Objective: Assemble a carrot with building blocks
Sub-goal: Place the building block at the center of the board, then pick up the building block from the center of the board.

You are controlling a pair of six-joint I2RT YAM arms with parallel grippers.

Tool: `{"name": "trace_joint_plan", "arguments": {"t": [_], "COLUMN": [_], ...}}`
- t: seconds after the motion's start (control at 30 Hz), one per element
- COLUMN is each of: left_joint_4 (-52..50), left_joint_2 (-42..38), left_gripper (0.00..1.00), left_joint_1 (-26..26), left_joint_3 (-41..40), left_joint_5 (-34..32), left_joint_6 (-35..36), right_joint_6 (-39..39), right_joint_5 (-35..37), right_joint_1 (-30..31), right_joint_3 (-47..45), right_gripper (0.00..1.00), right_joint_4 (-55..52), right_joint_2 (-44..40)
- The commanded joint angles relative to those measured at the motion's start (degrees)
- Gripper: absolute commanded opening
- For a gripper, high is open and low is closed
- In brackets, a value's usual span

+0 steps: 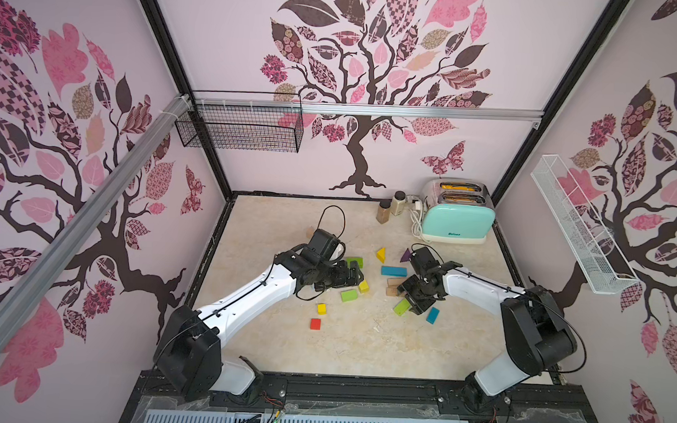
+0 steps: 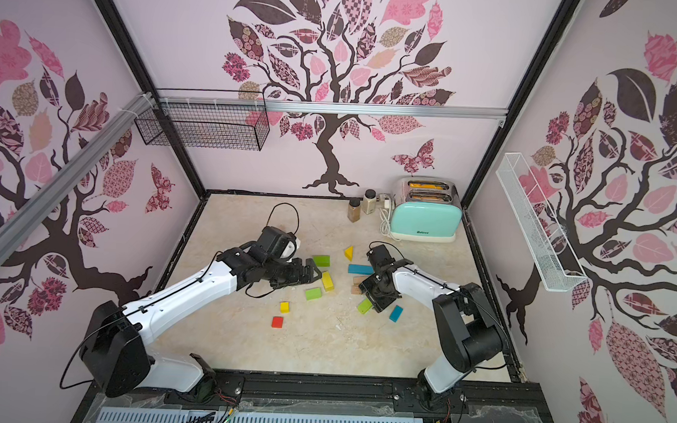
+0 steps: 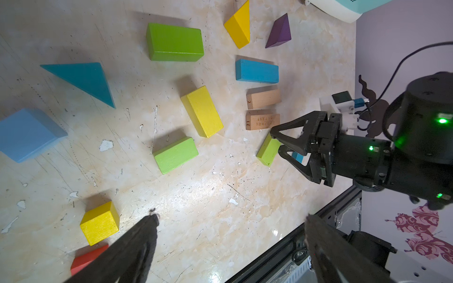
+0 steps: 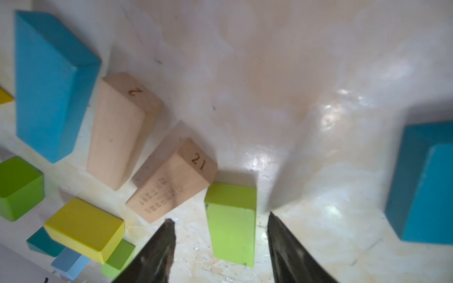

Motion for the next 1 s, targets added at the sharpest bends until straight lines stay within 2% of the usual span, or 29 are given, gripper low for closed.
{"name": "trace_joint_plan", "arguments": {"t": [0.0, 0.1, 0.23, 0.43, 0.7, 0.8, 0.97], "left_joint_4": [0.58, 1.22, 1.99, 2.81, 3.36, 3.33, 2.76], "left_joint_2": [-0.50, -0.78, -0.25, -0.59, -0.19, 0.36, 0.90], "left_gripper": [0.98, 0.98, 0.98, 0.98, 0.98, 0.98, 0.98], "left_joint_1": [0.15, 0.21, 0.13, 0.04, 0.10, 0.09, 0.12], "left_joint_3": [1.15, 1.20, 1.21, -0.19, -1.03, -0.97, -0.66], "left_joint_5": [0.16, 0.55, 1.72, 2.57, 3.40, 3.80, 4.29], "left_joint_6": [1.47, 1.64, 1.30, 0.55, 0.39, 0.58, 0.94], "right_joint_6": [-8.05, -14.34, -16.89, -19.42, -19.35, -19.20, -19.27], "right_joint_5": [4.62, 8.79, 9.01, 8.96, 10.47, 10.87, 9.05], "right_joint_1": [0.12, -0.86, -5.18, -9.79, -10.12, -10.31, -10.36], "right_joint_3": [7.64, 10.27, 5.53, 0.27, -4.10, -5.65, -7.07], "right_gripper": [0.63, 0.63, 0.62, 0.62, 0.60, 0.57, 0.41], "right_joint_4": [-8.55, -16.61, -20.80, -19.08, -13.57, -11.21, -7.74], "right_joint_2": [-5.08, -7.76, -9.76, -8.42, -3.66, -2.96, -1.34]}}
